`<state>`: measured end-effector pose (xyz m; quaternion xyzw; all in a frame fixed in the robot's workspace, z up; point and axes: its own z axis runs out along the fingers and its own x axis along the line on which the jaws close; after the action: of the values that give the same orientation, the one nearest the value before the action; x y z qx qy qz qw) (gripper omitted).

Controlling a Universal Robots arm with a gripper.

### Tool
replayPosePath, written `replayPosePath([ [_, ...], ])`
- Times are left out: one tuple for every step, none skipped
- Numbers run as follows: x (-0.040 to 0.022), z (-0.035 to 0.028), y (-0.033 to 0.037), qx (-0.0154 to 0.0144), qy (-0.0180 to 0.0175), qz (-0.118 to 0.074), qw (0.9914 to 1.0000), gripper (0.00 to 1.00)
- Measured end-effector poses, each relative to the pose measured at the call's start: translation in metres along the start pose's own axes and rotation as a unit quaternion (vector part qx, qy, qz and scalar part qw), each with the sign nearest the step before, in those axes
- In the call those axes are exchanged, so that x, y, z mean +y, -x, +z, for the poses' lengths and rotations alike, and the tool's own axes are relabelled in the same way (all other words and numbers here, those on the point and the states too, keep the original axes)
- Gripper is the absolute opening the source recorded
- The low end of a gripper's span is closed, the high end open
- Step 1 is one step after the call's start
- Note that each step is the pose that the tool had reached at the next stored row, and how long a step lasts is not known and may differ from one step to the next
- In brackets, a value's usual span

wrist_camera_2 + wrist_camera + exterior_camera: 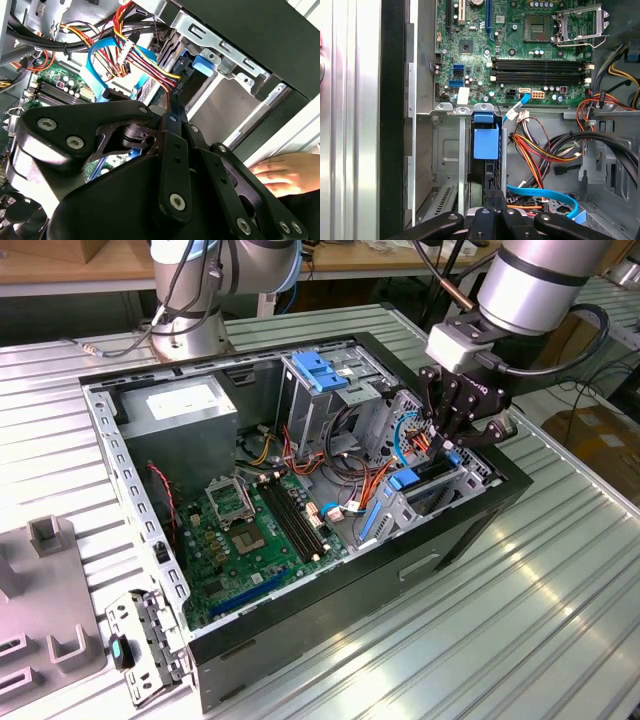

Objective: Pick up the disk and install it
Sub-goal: 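Insert the second disk wire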

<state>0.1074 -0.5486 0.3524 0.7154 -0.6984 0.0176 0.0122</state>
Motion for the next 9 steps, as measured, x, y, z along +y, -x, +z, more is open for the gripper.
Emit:
replayPosePath([
  [0.0001, 0.0, 0.0, 0.0, 0.0, 0.0, 1.0, 0.11],
  [0.0, 0.0, 0.0, 0.0, 0.0, 0.0, 1.0, 0.11],
  [0.0001, -0.0004, 0.0, 0.0, 0.0, 0.0, 1.0, 0.11],
  [0.0001, -0.0012, 0.0, 0.0001, 0.0, 0.0, 1.0, 0.11],
  [0.0001, -0.0023, -0.0001, 0.0, 0.0, 0.0, 1.0, 0.11],
  [0.0, -0.0037, -0.0002, 0.0, 0.0, 0.0, 1.0, 0.11],
  [0.0, -0.0053, -0.0002, 0.0, 0.0, 0.0, 1.0, 0.11],
  [0.0, -0.0066, -0.0003, 0.0, 0.0, 0.0, 1.0, 0.11],
  [0.0, -0.008, -0.0003, 0.0, 0.0, 0.0, 1.0, 0.11],
])
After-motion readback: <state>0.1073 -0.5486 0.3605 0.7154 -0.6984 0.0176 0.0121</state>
